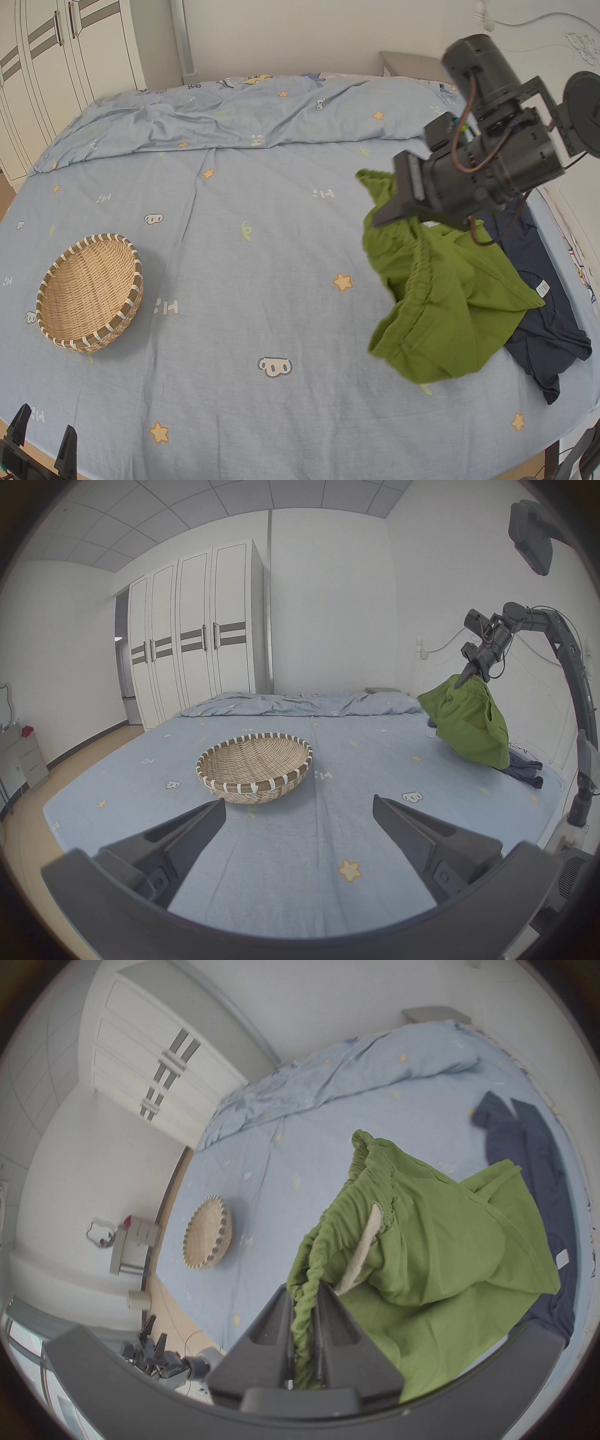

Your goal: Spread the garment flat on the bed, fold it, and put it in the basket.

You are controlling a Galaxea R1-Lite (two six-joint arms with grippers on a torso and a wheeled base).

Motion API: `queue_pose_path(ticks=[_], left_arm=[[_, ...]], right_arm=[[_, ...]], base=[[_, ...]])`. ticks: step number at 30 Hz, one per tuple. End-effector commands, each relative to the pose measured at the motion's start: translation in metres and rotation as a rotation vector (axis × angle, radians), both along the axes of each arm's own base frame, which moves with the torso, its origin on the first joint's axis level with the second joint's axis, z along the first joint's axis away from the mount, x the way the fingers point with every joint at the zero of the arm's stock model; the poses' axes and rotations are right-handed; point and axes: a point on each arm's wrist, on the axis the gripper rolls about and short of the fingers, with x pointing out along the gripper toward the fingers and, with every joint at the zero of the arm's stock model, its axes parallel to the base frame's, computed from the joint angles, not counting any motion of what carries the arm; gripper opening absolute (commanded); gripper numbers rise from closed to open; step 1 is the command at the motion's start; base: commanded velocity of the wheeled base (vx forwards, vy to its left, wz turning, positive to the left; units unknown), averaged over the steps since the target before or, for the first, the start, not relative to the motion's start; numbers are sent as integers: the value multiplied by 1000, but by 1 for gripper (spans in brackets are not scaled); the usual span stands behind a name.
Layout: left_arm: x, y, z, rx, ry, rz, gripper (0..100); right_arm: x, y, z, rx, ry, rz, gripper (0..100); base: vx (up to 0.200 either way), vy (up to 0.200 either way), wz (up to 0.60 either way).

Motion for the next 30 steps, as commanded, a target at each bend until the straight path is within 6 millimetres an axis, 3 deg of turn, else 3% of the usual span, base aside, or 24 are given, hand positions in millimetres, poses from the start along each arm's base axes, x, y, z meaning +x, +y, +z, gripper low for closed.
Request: queue_pose_path(ticks=[1, 6, 12, 13, 25, 28, 29, 30], left_arm=[[0, 0, -4, 0, 0, 0, 100], [0, 0, -4, 0, 1, 0, 100], [0, 0, -4, 0, 0, 0, 100], [0, 0, -4, 0, 0, 0, 100], [0, 0, -5, 5, 2, 0, 100], [0, 0, -5, 10, 2, -3, 100], [0, 0, -5, 10, 2, -3, 100], [0, 0, -5, 16, 0, -4, 100]], right_arm=[[-18, 92, -66, -127, 128, 95, 0], [-13, 115, -97, -168, 174, 108, 0], [-5, 115, -104, -164, 181, 95, 0], [-1, 112, -103, -160, 180, 82, 100], [16, 95, -105, -163, 208, 32, 100], [22, 49, -66, -79, 216, -20, 100], [22, 49, -66, -79, 216, -20, 100], [18, 26, -43, -17, 209, -26, 100]], base=[[0, 0, 0], [0, 0, 0], [0, 0, 0], [0, 0, 0], [0, 0, 0], [0, 0, 0], [0, 0, 0], [0, 0, 0]])
